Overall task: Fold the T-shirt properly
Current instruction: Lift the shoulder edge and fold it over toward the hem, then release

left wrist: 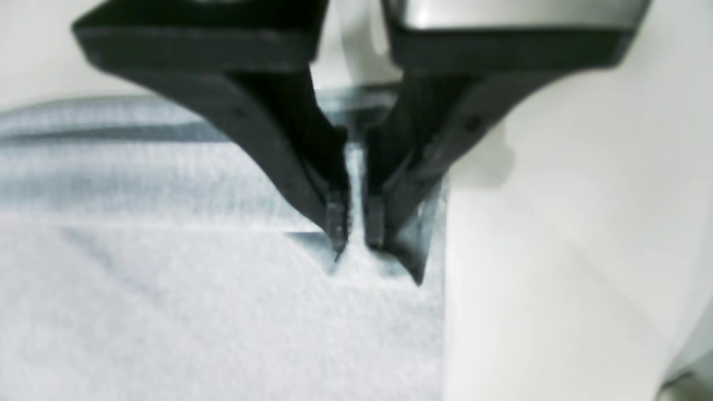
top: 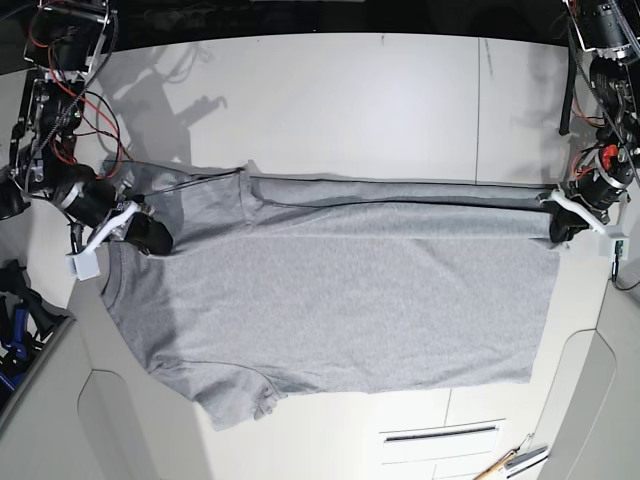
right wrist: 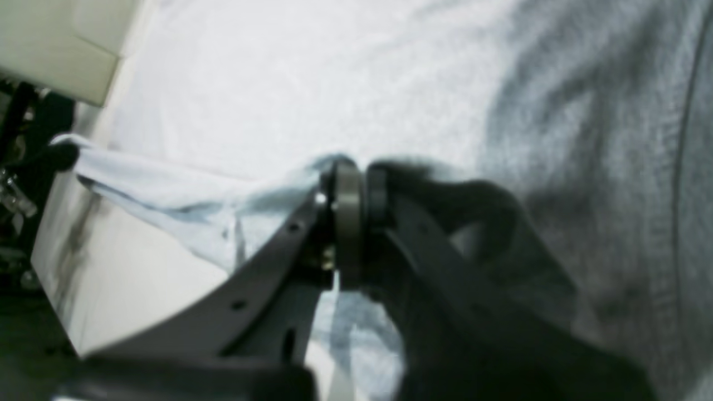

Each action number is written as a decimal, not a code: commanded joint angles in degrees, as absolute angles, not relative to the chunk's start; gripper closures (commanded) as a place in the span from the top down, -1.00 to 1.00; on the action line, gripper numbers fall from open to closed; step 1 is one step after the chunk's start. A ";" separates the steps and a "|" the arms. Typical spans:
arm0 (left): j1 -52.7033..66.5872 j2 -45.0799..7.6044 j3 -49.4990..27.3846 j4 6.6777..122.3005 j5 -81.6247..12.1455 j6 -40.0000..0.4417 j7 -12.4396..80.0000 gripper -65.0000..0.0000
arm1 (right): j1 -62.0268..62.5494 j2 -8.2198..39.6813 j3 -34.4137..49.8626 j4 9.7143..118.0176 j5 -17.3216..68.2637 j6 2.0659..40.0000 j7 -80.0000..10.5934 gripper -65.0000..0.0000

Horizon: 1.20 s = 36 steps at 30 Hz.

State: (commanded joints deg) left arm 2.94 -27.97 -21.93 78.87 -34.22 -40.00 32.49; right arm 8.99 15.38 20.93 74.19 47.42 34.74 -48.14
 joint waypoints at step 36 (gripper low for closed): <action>7.79 -23.73 -36.34 74.74 -53.65 -40.00 42.70 0.43 | -4.29 17.89 38.96 70.70 49.43 33.43 -49.01 0.10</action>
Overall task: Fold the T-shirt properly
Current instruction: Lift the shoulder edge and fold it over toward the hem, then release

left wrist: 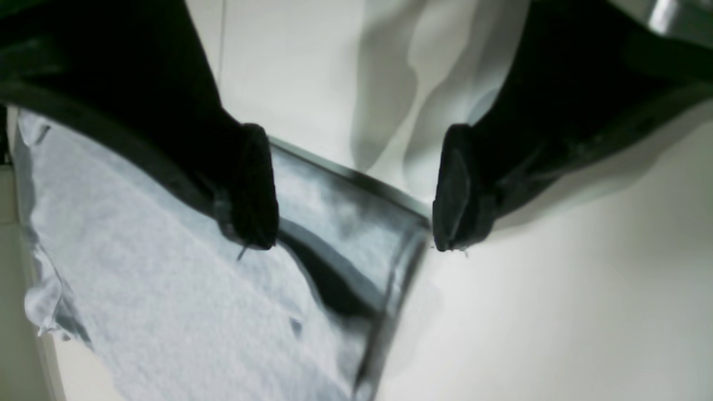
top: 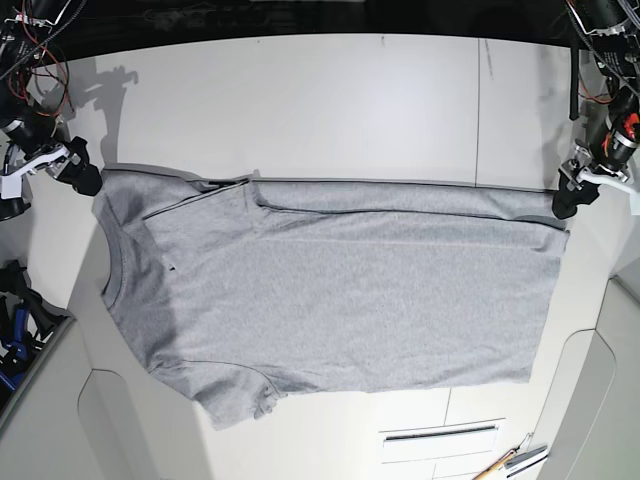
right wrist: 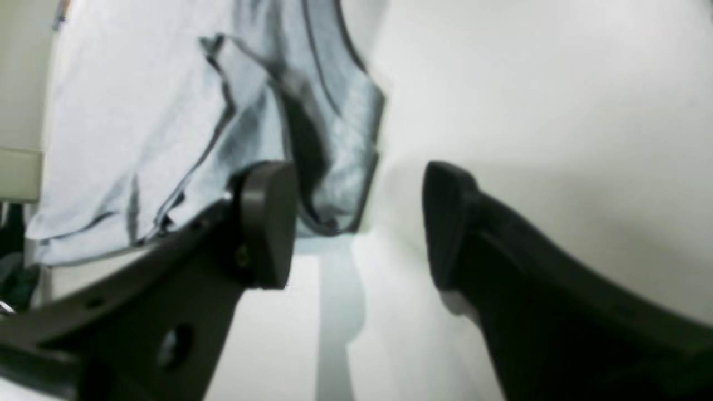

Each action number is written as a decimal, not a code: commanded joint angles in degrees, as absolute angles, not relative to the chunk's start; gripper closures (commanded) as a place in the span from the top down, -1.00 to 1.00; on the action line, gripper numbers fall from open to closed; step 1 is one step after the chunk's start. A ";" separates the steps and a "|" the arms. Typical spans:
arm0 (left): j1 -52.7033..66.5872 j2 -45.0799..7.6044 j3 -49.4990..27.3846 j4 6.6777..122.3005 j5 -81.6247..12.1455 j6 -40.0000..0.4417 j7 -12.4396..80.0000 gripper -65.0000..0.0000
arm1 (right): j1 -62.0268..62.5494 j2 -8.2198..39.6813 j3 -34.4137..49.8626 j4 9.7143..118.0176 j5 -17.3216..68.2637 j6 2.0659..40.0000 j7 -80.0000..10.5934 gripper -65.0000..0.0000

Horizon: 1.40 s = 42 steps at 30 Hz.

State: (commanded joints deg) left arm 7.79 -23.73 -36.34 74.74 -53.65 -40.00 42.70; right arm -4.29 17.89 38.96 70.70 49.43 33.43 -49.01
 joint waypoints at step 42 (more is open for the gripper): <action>13.37 -24.95 -30.15 81.32 -51.68 -40.00 51.09 -1.00 | -7.31 16.86 35.05 73.78 61.12 34.57 -60.25 -1.00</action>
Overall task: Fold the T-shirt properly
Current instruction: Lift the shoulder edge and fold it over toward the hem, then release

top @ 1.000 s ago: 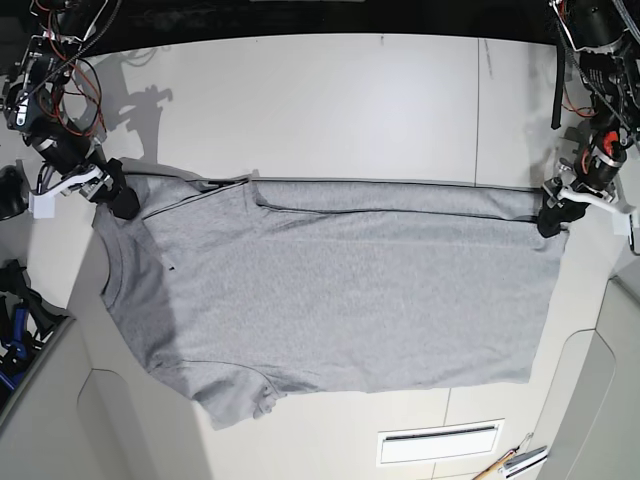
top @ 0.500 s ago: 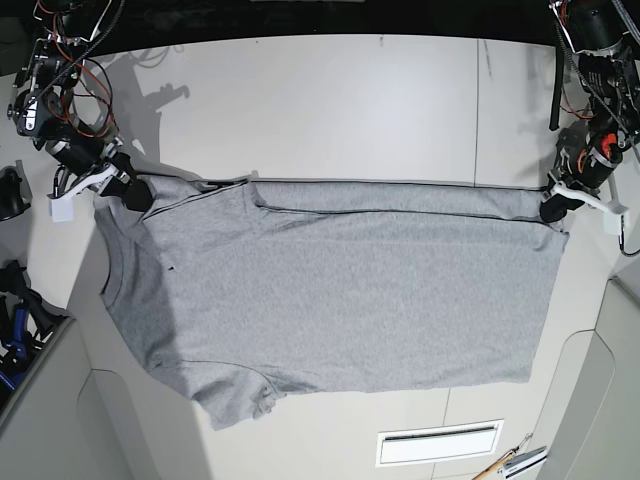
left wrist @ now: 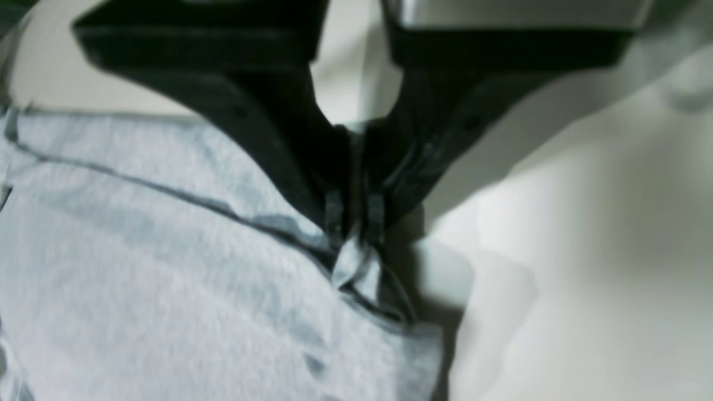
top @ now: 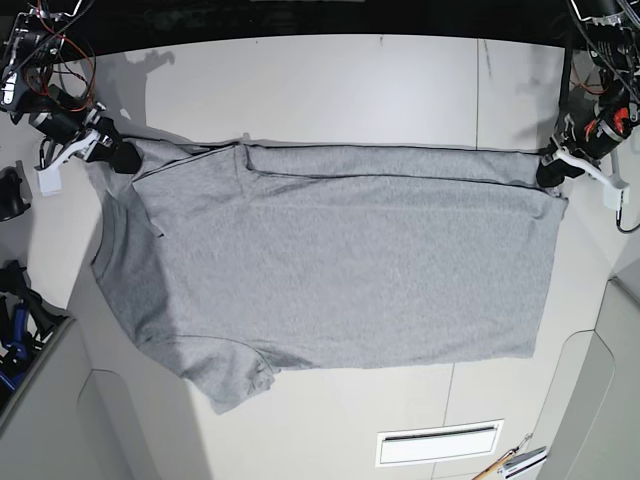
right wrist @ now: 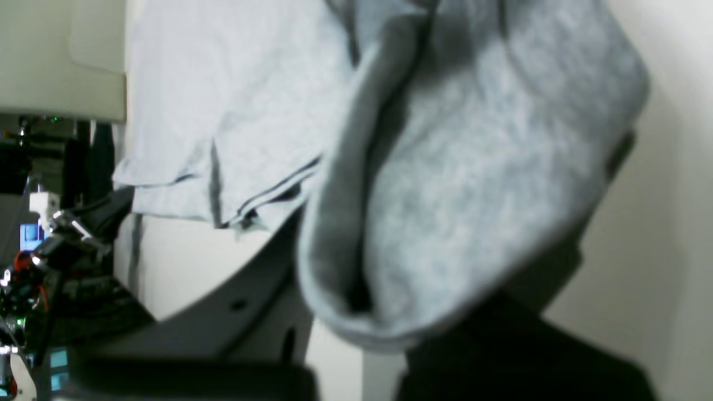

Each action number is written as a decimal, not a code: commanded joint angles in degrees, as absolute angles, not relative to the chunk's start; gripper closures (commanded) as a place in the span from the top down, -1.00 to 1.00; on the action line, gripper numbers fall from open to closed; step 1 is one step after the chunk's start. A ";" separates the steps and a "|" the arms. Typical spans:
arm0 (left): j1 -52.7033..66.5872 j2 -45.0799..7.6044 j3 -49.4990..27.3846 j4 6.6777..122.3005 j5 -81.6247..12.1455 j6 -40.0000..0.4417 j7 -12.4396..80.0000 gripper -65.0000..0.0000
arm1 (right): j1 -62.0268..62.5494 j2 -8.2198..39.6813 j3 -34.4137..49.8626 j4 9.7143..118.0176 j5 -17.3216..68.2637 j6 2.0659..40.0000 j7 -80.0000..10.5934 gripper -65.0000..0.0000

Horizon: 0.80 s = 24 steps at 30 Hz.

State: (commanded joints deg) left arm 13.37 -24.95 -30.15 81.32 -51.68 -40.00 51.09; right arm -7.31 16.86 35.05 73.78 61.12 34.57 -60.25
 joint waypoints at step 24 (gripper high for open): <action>26.83 -24.93 -33.41 92.64 -54.70 -40.00 53.21 -1.00 | -19.92 23.83 35.68 83.05 63.46 34.79 -61.54 -1.00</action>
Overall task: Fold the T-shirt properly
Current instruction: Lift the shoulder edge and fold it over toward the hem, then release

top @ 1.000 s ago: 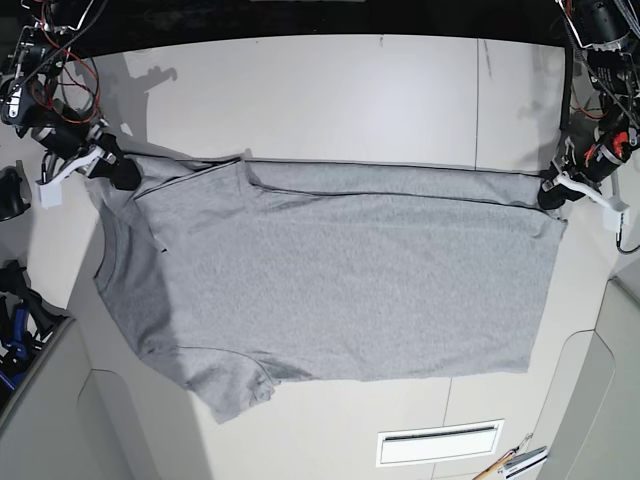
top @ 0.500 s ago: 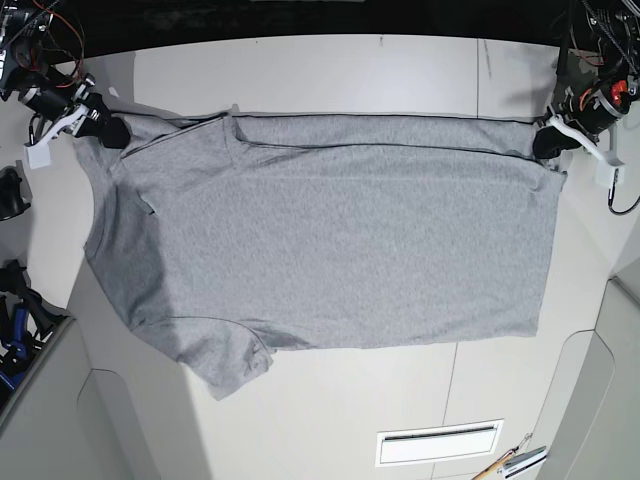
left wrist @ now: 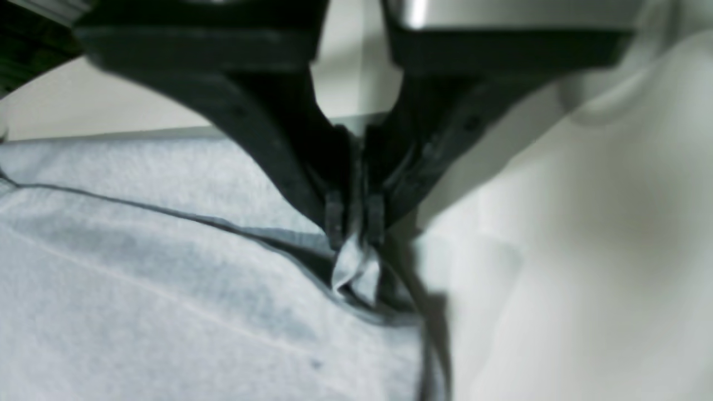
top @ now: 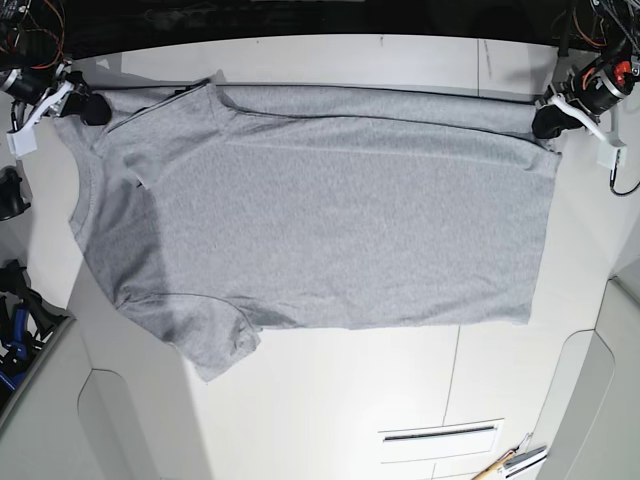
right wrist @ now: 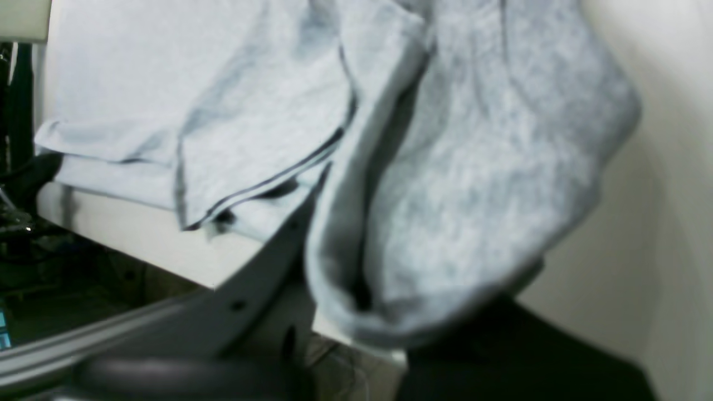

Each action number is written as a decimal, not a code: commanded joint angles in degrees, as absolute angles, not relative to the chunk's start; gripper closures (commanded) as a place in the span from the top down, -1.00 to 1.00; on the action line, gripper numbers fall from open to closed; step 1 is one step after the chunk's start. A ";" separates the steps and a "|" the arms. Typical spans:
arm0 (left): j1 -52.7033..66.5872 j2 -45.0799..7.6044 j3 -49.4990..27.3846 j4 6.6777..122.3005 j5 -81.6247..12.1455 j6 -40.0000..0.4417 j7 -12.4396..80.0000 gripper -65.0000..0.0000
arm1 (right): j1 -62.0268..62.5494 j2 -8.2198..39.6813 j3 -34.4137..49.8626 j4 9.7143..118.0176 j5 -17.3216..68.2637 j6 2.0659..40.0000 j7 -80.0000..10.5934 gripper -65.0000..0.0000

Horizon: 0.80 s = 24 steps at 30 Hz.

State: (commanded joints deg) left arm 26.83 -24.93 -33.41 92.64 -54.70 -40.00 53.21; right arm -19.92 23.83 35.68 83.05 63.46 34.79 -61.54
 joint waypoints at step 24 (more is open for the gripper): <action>28.75 -24.75 -40.18 92.66 -64.53 -40.00 60.84 -1.00 | -22.39 23.97 37.80 83.05 63.59 34.81 -60.51 -1.00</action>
State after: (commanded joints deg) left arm 28.75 -24.75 -40.18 92.66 -64.53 -40.00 60.84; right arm -22.39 23.97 37.80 83.05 63.59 34.81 -60.51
